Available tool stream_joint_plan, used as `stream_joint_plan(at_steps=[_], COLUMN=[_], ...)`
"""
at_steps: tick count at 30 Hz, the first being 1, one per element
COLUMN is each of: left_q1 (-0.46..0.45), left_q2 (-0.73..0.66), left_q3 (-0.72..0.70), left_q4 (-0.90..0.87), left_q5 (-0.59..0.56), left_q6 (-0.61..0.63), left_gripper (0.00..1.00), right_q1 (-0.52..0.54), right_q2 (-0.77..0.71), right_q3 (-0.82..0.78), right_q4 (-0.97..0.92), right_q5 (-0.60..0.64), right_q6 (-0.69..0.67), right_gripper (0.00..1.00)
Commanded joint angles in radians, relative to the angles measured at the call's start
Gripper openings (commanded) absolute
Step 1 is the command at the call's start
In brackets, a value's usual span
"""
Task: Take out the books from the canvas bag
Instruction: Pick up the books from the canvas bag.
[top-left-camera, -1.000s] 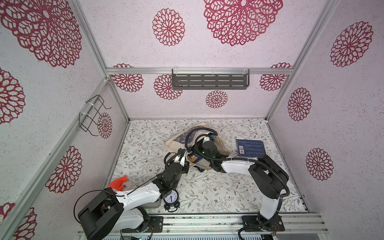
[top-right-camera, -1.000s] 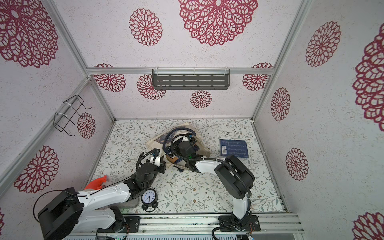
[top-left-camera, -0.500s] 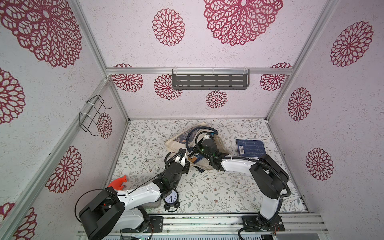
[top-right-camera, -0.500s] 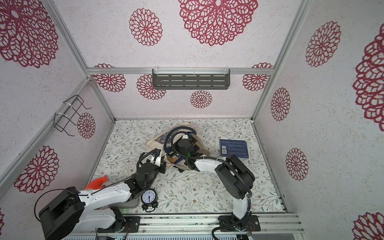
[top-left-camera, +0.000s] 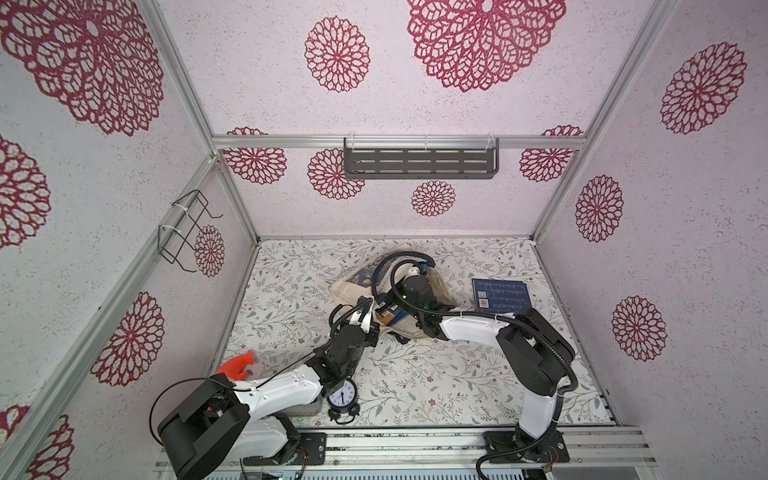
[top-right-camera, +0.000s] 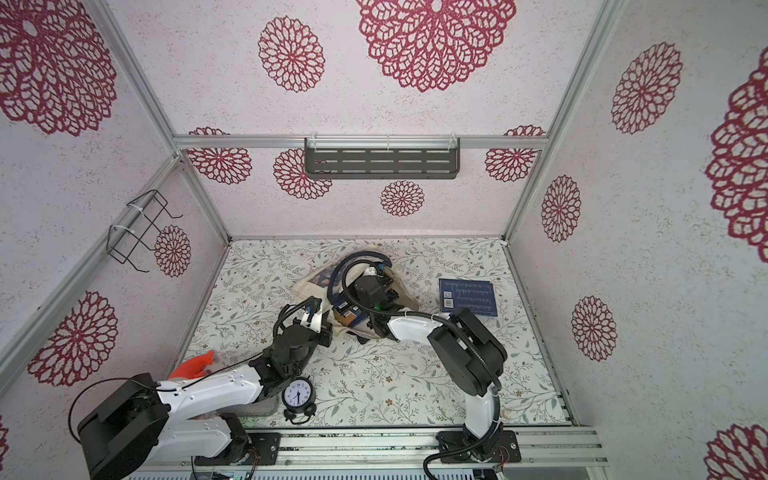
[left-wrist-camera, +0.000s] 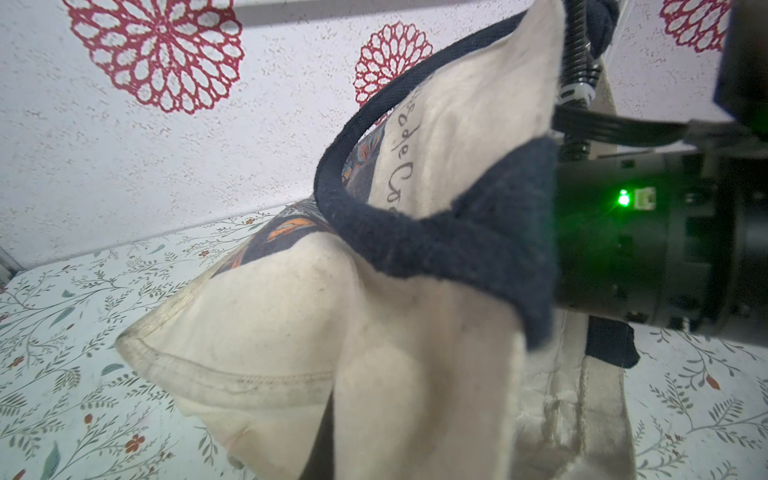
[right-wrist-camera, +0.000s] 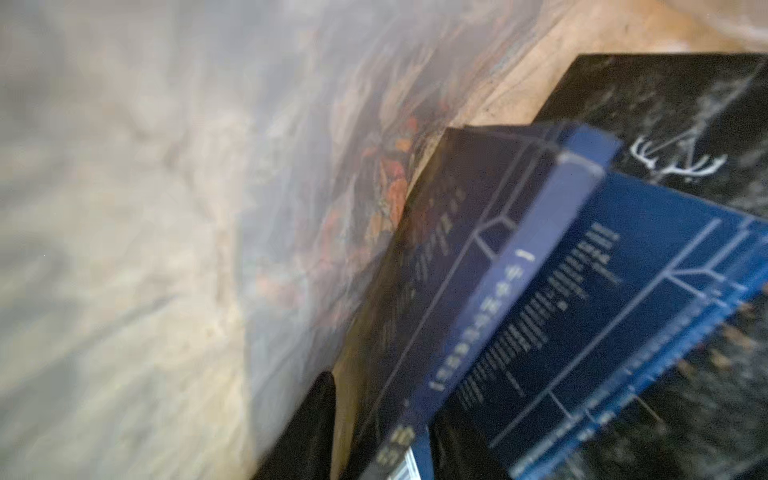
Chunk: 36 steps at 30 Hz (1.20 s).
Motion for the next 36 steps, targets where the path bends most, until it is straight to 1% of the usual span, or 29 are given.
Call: stream_joint_plan(at_steps=[1,2,4,6,10,18,23,30,36], left_q1=[-0.024,-0.023,-0.024,-0.024,-0.022,-0.007,0.006,0.008,0.008], left_q2=[-0.005,-0.005,-0.006,-0.009,-0.009,0.008,0.003,-0.003,-0.003], left_q3=[0.026,0.026,0.023,0.019,0.014,0.017,0.026,0.032,0.039], left_q4=[0.092,0.094,0.099,0.107,0.122,0.136,0.109,0.09,0.076], left_q5=[0.043,0.042,0.036,0.025,0.002,-0.065,-0.059,-0.072,-0.085], left_q6=[0.011,0.011,0.014,0.014,0.003,-0.047,-0.082,-0.079,-0.076], left_gripper=[0.0,0.0,0.0,0.0,0.0,0.0,0.0,0.0,0.0], right_q1=[-0.027,-0.027,-0.028,-0.03,-0.031,-0.033,-0.046,-0.082,-0.092], right_q2=[0.015,0.021,0.026,0.02,-0.028,-0.211,-0.293,-0.414,-0.561], right_q3=[0.05,0.05,0.044,0.026,-0.041,-0.217,-0.299,-0.441,-0.529], right_q4=[0.174,0.179,0.191,0.214,0.275,0.339,0.332,0.388,0.366], right_q5=[-0.001,-0.002,-0.007,-0.017,-0.023,-0.045,-0.089,-0.135,-0.174], right_q6=[0.01,0.012,0.011,0.004,-0.028,-0.168,-0.239,-0.281,-0.385], right_gripper=[0.34,0.3,0.15,0.07,0.0,0.0,0.0,0.0,0.0])
